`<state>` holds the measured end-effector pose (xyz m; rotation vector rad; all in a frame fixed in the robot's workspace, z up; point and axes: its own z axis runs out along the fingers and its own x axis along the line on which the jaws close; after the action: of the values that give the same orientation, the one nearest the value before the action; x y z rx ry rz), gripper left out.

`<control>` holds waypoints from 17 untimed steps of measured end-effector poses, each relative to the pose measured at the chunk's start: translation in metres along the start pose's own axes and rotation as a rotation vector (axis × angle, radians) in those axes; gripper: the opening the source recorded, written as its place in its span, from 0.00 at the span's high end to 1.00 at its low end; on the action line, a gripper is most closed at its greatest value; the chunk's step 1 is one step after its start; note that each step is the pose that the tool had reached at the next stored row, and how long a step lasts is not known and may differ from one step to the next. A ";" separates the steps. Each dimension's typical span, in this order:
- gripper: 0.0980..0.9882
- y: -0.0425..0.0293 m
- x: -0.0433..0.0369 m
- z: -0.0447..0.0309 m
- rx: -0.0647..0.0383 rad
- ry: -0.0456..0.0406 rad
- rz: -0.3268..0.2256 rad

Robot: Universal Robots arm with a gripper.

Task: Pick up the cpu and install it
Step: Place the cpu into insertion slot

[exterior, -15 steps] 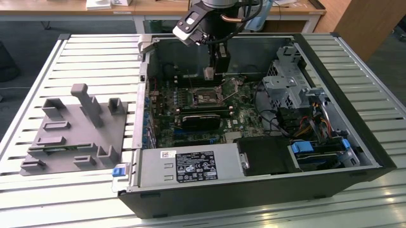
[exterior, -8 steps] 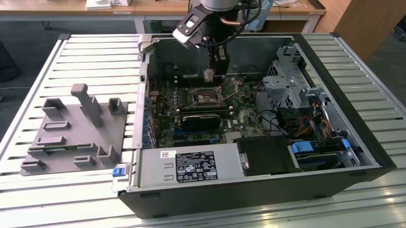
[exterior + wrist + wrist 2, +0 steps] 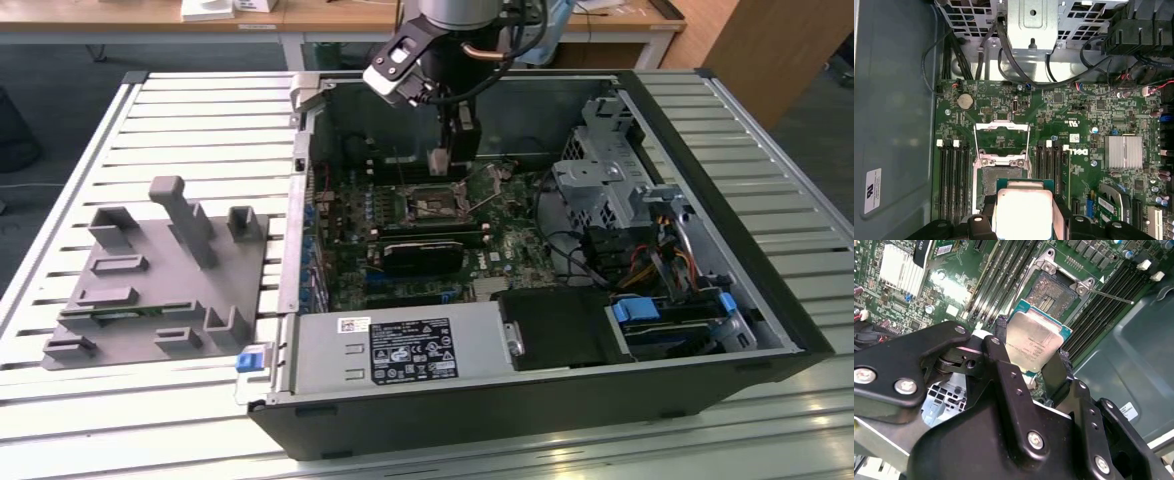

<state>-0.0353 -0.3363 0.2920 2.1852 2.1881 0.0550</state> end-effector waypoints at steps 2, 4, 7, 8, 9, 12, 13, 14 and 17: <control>0.51 -0.0002 0.0000 0.0024 0.000 -0.0002 0.002; 0.51 -0.0004 0.0001 0.0060 0.000 -0.0001 0.002; 0.51 -0.0007 0.0001 0.0114 0.000 -0.0002 0.002; 0.51 -0.0008 0.0002 0.0131 0.000 -0.0001 0.002; 0.51 -0.0009 0.0003 0.0145 0.000 0.0001 0.002; 0.51 -0.0011 0.0006 0.0174 0.000 0.0005 0.002; 0.51 -0.0011 0.0007 0.0183 0.000 0.0006 0.002; 0.51 -0.0012 0.0008 0.0192 0.000 0.0006 0.002; 0.51 -0.0013 0.0011 0.0217 0.000 0.0007 0.002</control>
<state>-0.0353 -0.3354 0.2703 2.1876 2.1864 0.0558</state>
